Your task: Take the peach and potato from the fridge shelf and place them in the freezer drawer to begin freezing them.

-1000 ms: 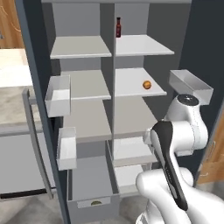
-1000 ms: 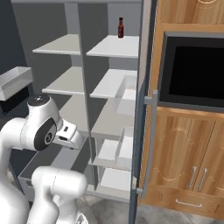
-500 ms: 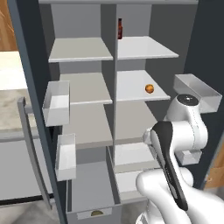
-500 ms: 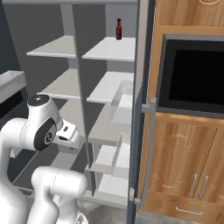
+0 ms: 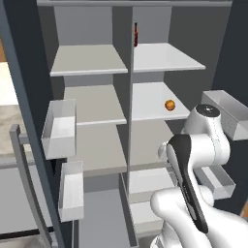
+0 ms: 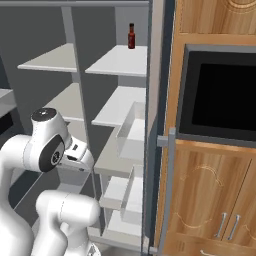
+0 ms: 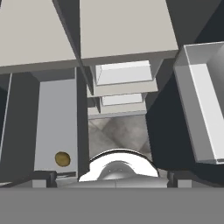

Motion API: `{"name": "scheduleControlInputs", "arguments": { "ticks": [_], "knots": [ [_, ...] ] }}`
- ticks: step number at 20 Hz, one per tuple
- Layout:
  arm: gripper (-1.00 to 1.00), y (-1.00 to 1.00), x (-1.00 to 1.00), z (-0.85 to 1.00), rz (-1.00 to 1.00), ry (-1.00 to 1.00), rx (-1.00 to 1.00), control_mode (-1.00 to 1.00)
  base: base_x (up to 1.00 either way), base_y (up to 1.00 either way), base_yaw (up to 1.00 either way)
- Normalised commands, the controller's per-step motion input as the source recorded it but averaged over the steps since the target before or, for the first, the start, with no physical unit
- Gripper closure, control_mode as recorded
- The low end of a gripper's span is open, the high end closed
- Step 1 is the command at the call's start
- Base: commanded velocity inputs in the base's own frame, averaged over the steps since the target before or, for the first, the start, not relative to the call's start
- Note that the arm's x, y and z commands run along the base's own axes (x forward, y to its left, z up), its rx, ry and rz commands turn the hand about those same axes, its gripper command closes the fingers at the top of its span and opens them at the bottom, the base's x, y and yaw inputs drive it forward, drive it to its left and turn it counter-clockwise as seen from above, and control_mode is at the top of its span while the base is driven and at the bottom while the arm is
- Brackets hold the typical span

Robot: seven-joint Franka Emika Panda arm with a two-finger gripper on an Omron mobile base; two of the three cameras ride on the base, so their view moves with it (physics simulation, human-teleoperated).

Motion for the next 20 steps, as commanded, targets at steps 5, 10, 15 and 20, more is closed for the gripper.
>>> {"name": "scheduleControlInputs", "arguments": {
  "ticks": [5, 10, 15, 20],
  "knots": [
    [-1.00, 0.00, 0.00, 0.00, 0.00, 0.00, 0.00, 1.00, 0.40, -0.11, -0.04],
    [-1.00, 0.00, 0.00, 0.00, 0.00, 0.00, 0.00, 1.00, 0.41, -0.02, -0.04],
    [-1.00, 0.00, 0.00, 0.00, 0.00, 0.00, 0.00, 1.00, 0.39, 0.00, -0.05],
    [-1.00, -0.01, 0.02, 0.17, -0.06, -0.03, 0.00, -1.00, 0.08, 0.00, -0.02]
  ]
}}
